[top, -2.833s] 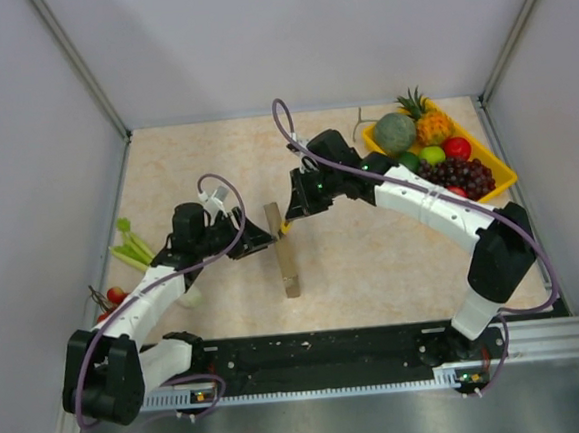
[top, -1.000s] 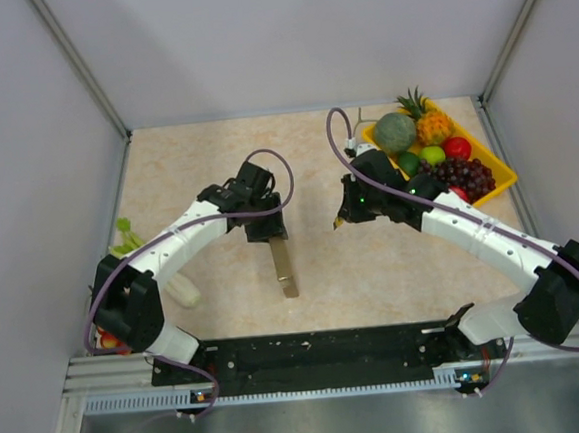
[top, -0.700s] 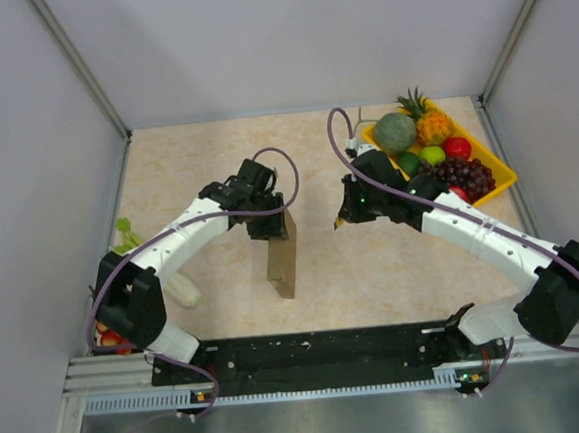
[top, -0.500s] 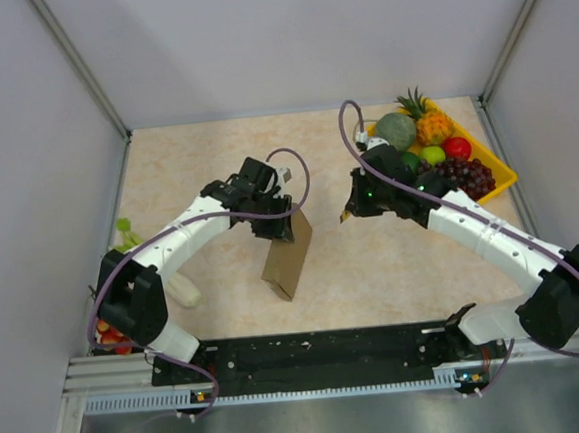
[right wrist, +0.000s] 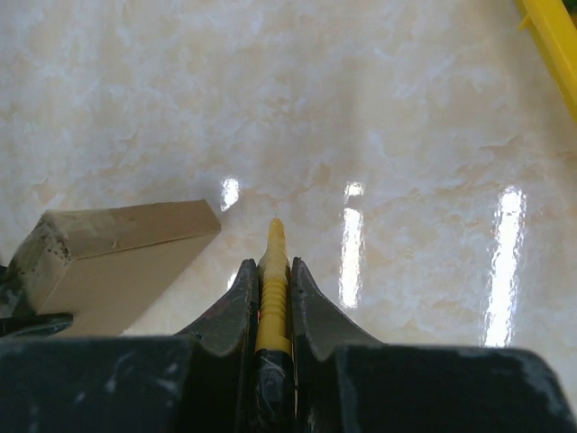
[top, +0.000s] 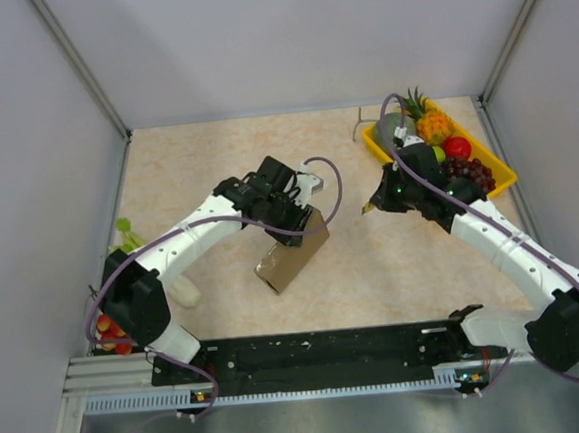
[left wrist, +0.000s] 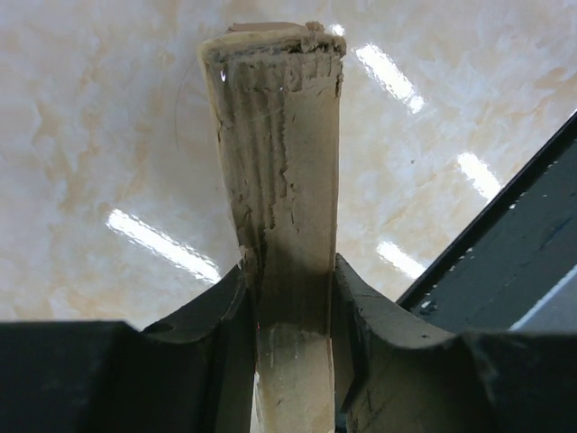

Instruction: Unpack the express box

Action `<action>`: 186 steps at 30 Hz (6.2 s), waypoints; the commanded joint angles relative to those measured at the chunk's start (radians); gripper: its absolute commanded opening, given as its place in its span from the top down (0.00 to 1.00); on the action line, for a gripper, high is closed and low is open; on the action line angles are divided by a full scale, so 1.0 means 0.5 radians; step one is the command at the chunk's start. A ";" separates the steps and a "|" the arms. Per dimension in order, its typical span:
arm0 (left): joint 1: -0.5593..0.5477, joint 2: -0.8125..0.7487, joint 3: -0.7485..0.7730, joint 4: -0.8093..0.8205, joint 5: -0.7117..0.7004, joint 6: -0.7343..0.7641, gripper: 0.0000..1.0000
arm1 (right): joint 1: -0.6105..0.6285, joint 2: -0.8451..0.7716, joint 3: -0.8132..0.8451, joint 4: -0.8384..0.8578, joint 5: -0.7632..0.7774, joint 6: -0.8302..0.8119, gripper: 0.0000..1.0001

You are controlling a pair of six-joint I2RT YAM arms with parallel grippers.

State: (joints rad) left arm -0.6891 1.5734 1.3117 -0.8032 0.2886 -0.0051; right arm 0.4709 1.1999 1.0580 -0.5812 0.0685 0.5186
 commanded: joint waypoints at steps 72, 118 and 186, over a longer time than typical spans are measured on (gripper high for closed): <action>-0.328 -0.152 -0.749 0.888 -0.532 0.400 0.64 | -0.022 -0.338 -0.702 1.451 -0.892 -0.025 1.00; -0.331 -0.091 -0.795 0.916 -0.510 0.342 0.68 | 0.049 -0.130 -0.650 1.445 -0.913 -0.080 1.00; -0.315 0.084 -0.783 0.962 -0.718 0.256 0.83 | 0.107 -0.130 -0.419 0.307 -0.959 -0.270 1.00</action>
State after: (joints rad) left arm -0.8738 1.5093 0.9558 -0.3508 -0.0586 0.2180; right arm 0.5022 1.1481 0.8406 -0.1837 -0.3405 0.4061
